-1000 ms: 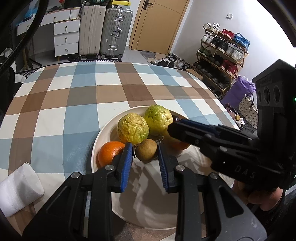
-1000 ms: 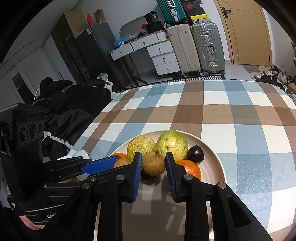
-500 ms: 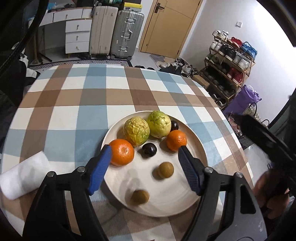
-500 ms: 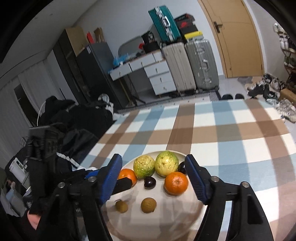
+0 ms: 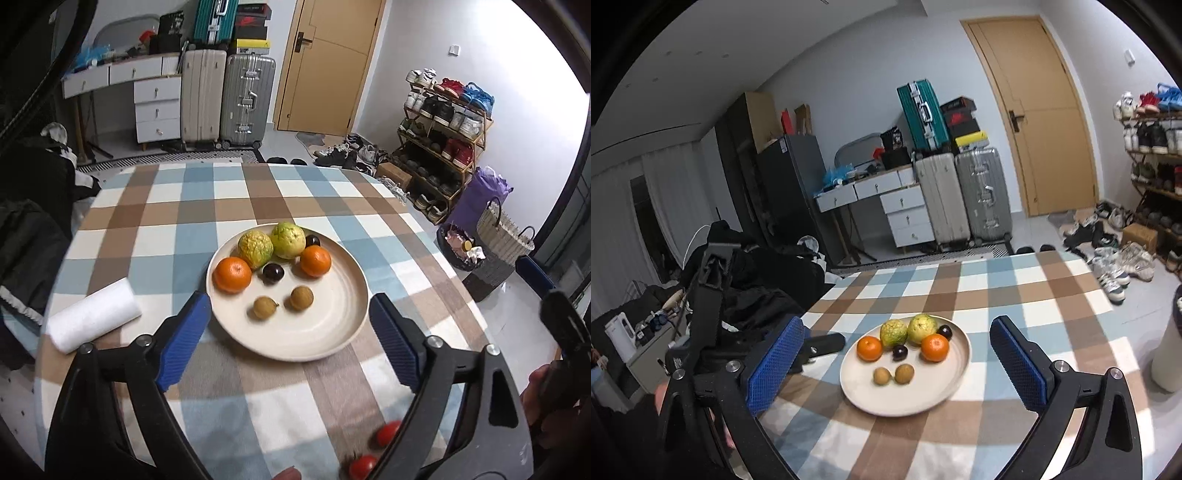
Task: Organize fruits
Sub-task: 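Lift the right tool away and move toward the red tomatoes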
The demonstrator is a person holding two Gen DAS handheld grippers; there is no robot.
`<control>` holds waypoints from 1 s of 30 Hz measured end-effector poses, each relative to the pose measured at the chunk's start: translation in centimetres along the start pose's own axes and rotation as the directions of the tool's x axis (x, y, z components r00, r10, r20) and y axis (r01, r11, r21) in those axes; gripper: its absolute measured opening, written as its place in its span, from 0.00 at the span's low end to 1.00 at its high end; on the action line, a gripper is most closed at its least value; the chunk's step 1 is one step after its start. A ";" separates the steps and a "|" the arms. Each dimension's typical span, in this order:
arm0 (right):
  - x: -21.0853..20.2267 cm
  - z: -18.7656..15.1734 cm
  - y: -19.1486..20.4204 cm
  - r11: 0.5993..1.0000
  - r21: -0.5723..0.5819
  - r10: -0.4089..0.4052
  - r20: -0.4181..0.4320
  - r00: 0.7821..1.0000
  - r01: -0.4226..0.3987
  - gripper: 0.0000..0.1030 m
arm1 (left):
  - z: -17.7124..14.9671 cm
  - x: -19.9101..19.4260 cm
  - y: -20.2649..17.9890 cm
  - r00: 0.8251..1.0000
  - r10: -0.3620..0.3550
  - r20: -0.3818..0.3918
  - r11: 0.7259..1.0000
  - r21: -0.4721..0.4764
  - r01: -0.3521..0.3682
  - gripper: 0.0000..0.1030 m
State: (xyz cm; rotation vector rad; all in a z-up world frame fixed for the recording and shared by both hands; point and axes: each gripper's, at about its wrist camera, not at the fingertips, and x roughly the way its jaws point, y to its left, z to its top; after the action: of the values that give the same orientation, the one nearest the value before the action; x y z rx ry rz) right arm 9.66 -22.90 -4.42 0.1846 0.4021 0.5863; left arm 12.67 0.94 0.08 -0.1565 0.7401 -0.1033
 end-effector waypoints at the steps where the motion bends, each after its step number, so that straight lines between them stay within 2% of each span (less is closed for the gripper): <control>1: -0.7 -0.3 0.2 1.000 -0.006 -0.012 0.004 1.000 0.012 1.00 | -0.5 -0.8 -0.3 1.000 0.014 0.011 1.000 0.008 -0.014 0.89; 4: -2.8 -1.5 0.8 0.998 -0.016 -0.053 0.004 0.999 0.053 1.00 | -2.3 -3.0 -0.8 0.998 0.041 0.048 0.999 0.015 -0.042 0.98; 9: -4.9 -3.5 1.9 0.997 -0.013 -0.080 -0.004 0.997 0.080 1.00 | -5.5 -5.2 -1.2 0.998 0.035 0.046 0.999 0.022 -0.036 0.99; 16: -6.5 -7.3 3.9 0.989 -0.047 -0.144 -0.037 0.989 0.143 1.00 | -10.8 -4.7 -1.6 0.999 0.001 -0.044 1.000 0.007 -0.001 0.99; 19: -6.6 -8.8 3.9 0.985 -0.039 -0.167 -0.065 0.984 0.165 1.00 | -12.4 -4.1 -1.7 0.996 -0.048 -0.073 0.999 0.015 0.049 0.99; 21: -6.5 -9.6 3.7 0.985 -0.030 -0.170 -0.081 0.982 0.168 1.00 | -13.5 -3.9 -2.0 0.995 -0.055 -0.089 0.998 0.028 0.058 0.99; 28: -6.6 -11.9 3.6 0.980 -0.028 -0.197 -0.127 0.972 0.195 1.00 | -15.6 -2.0 -3.2 0.978 -0.110 -0.179 0.992 0.045 0.120 0.99; 30: -7.0 -12.1 3.4 0.976 -0.036 -0.216 -0.128 0.968 0.213 1.00 | -16.0 -1.5 -3.4 0.969 -0.146 -0.199 0.986 0.045 0.158 0.99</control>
State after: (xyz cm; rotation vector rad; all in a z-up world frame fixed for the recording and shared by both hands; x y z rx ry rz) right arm -2.42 -23.39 -12.27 0.0803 0.5357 0.3898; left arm 0.60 -3.88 -10.02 -0.1468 0.9197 -0.2903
